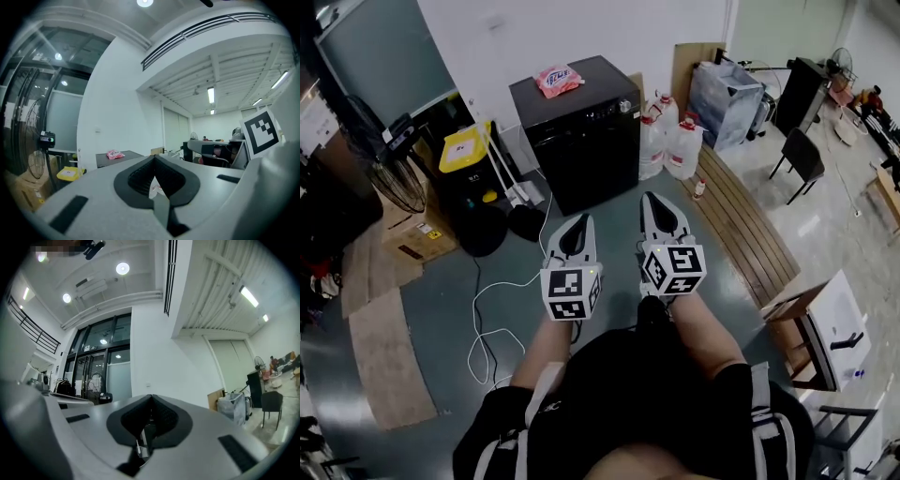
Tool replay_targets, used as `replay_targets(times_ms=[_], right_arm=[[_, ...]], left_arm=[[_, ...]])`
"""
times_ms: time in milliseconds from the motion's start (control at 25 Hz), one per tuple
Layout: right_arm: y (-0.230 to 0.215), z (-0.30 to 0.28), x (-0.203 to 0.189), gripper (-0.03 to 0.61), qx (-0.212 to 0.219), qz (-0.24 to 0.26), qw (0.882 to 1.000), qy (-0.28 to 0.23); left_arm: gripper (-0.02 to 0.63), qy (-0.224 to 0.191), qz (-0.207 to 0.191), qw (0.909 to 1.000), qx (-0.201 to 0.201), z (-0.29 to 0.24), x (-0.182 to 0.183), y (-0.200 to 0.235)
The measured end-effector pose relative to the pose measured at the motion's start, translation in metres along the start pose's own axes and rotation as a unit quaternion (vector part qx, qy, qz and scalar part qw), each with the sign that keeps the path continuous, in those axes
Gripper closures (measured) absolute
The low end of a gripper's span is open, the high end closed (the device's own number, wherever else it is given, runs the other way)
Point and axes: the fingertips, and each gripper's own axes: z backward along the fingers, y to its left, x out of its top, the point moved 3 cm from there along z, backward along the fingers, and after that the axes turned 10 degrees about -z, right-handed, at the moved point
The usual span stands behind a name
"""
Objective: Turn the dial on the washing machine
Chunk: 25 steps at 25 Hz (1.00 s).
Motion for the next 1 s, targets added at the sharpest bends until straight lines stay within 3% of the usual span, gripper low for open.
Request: replay_targets(times_ms=[240, 760, 1000], right_arm=[[-0.04, -0.07, -0.009, 0.571, 0.012, -0.003, 1.0, 0.009], [-0.175, -0.26, -0.01, 0.571, 0.023, -0.003, 0.999, 0.048], [-0.216, -0.324, -0.01, 0.571, 0.033, -0.007, 0.998, 0.061]], left_arm=[[0.618, 0.022, -0.005, 0.9997, 0.014, -0.07, -0.01, 0.02], [0.618, 0.057, 0.015, 0.9977, 0.032, -0.297, -0.016, 0.051], [0.618, 0.07, 0.024, 0.9964, 0.042, -0.369, -0.017, 0.063]])
